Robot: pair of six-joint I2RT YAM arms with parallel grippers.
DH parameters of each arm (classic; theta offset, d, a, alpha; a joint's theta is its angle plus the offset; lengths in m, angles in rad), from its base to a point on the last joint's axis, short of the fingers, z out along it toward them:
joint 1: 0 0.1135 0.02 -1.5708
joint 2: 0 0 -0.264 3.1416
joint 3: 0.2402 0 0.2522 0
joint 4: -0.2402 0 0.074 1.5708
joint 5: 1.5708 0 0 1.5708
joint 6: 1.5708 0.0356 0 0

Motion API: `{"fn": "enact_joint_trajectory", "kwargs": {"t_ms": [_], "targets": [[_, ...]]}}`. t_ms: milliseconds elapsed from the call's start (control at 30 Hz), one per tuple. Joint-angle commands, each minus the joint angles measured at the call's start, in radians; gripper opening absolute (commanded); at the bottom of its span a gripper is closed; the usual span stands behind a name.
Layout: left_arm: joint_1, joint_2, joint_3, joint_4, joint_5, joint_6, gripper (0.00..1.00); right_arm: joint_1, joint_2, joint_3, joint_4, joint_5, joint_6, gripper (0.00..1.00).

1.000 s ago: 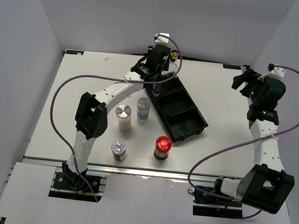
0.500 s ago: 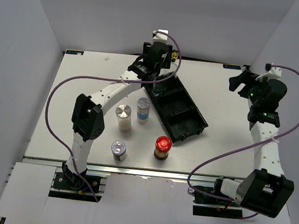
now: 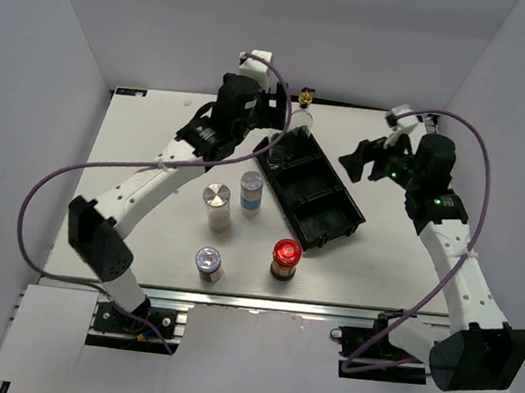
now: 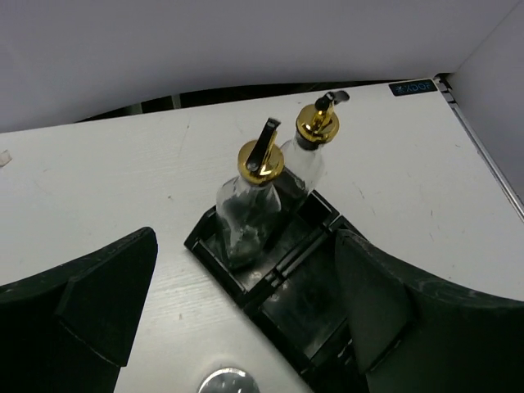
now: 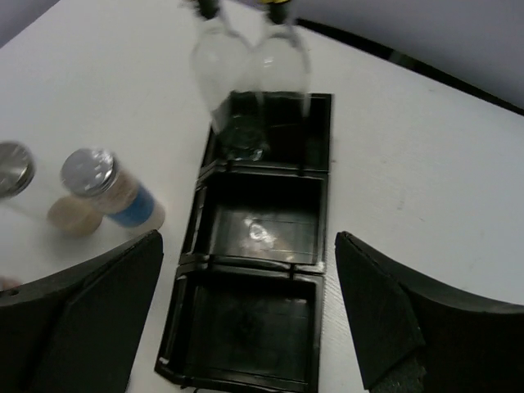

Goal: Organize the condiment bottles

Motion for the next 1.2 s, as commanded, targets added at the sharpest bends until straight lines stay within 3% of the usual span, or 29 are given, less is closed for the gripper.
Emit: {"fn": "enact_joint_trajectory", "kwargs": {"t_ms": [0, 67, 167, 333, 467, 600, 867, 1167], "targets": [[-0.003, -0.146, -0.109, 0.004, -0.018, -0.022, 0.98, 0.107, -0.011, 0.047, -0.081, -0.023, -0.15, 0.89], [-0.003, -0.237, -0.236, 0.009, -0.059, -0.064, 0.98, 0.182, 0.0, 0.045, -0.101, 0.001, -0.172, 0.89], [0.002, -0.311, -0.364, -0.043, -0.237, -0.182, 0.98, 0.281, 0.031, 0.056, -0.146, 0.064, -0.206, 0.89], [0.104, -0.329, -0.482, -0.224, -0.223, -0.341, 0.98, 0.46, 0.106, 0.085, -0.207, 0.172, -0.252, 0.89], [0.23, -0.358, -0.603, -0.224, -0.095, -0.41, 0.98, 0.613, 0.153, 0.089, -0.235, 0.211, -0.286, 0.9], [0.273, -0.436, -0.689, -0.137, -0.048, -0.427, 0.98, 0.671, 0.167, 0.086, -0.249, 0.261, -0.252, 0.89], [0.275, -0.493, -0.74, -0.126, -0.073, -0.414, 0.98, 0.803, 0.155, 0.054, -0.305, 0.385, -0.154, 0.89], [0.275, -0.553, -0.801, -0.065, -0.061, -0.386, 0.98, 0.872, 0.158, 0.002, -0.428, 0.469, -0.043, 0.89]]}}
